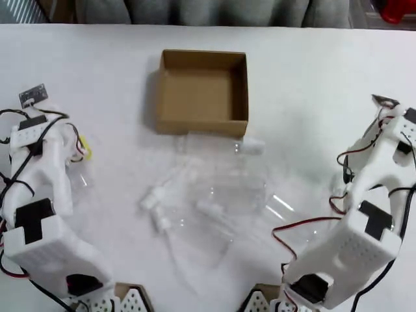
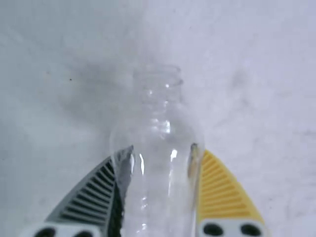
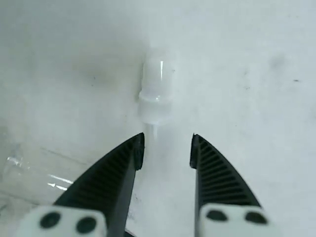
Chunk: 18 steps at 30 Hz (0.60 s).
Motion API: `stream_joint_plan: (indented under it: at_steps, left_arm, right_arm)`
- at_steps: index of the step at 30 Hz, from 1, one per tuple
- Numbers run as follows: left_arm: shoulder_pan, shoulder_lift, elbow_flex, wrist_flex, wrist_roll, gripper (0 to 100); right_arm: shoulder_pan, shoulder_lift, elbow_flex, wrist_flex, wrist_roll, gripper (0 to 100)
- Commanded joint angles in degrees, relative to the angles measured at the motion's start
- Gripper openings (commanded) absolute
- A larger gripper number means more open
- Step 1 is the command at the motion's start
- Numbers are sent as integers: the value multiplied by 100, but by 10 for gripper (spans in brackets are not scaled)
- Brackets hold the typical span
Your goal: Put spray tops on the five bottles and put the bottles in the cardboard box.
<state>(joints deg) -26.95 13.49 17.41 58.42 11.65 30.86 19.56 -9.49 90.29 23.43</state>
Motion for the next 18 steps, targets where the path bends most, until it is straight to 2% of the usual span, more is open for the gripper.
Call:
stream_joint_plan:
  at_steps: [1, 8, 18]
  left_arm:
    - [66, -57, -149, 35, -44, 21]
    - [57, -57, -149, 35, -44, 21]
    - [57, -57, -149, 35, -44, 21]
  right_arm:
    - [-84, -532, 615, -743, -422, 117]
    - [-365, -523, 1301, -1464, -703, 117]
    - [-374, -514, 1793, -2193, -642, 116]
